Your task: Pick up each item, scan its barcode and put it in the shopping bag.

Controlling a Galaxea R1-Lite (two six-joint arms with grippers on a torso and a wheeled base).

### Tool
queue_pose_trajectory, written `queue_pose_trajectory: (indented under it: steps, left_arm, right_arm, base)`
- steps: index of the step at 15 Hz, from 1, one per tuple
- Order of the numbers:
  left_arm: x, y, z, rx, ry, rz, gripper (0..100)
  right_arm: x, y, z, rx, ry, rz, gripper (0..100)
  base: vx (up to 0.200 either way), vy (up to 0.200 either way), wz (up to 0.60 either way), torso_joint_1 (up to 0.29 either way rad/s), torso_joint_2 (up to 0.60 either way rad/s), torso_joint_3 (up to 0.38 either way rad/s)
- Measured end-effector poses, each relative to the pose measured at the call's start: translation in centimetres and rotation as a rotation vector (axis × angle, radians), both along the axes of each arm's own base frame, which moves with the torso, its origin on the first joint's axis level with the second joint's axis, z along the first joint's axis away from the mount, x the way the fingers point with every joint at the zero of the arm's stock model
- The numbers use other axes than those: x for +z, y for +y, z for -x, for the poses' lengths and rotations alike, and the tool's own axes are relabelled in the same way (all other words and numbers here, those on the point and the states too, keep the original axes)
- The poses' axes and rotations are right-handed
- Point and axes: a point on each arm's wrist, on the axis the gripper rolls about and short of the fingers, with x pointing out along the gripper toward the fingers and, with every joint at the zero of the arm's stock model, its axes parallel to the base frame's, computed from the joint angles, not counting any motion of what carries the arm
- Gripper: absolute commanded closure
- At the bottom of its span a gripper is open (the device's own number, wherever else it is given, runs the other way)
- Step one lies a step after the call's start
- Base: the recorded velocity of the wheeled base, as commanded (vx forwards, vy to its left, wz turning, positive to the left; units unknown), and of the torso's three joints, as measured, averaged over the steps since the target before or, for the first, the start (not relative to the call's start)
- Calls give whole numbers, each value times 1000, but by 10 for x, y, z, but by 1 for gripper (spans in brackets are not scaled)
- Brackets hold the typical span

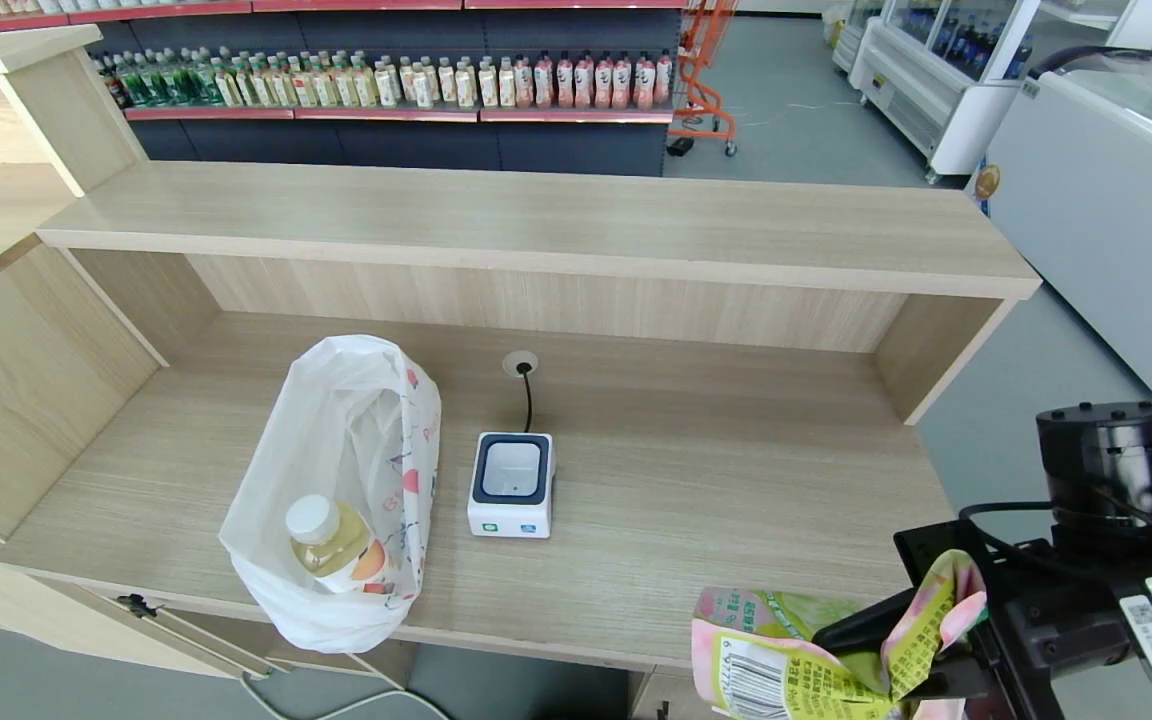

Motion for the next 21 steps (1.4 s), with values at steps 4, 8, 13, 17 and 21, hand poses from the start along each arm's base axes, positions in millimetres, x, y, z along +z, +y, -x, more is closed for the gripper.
queue_pose_trajectory:
  steps: [4, 8, 13, 17, 21]
  left_arm:
    - [0, 0, 0, 0, 0, 0, 0]
    - [0, 0, 0, 0, 0, 0, 0]
    - [0, 0, 0, 0, 0, 0, 0]
    - [0, 0, 0, 0, 0, 0, 0]
    - [0, 0, 0, 0, 0, 0, 0]
  right_arm:
    - [-4, 8, 6, 49, 5, 15, 100]
    - [-10, 8, 11, 60, 20, 40, 100]
    - [-8, 8, 11, 59, 9, 37, 100]
    - [-7, 8, 11, 58, 5, 36, 100]
    - [-7, 8, 11, 58, 5, 36, 100]
  base:
    - [0, 0, 0, 0, 0, 0]
    - [0, 0, 0, 0, 0, 0]
    - [0, 0, 0, 0, 0, 0]
    - [0, 0, 0, 0, 0, 0]
    - [0, 0, 0, 0, 0, 0]
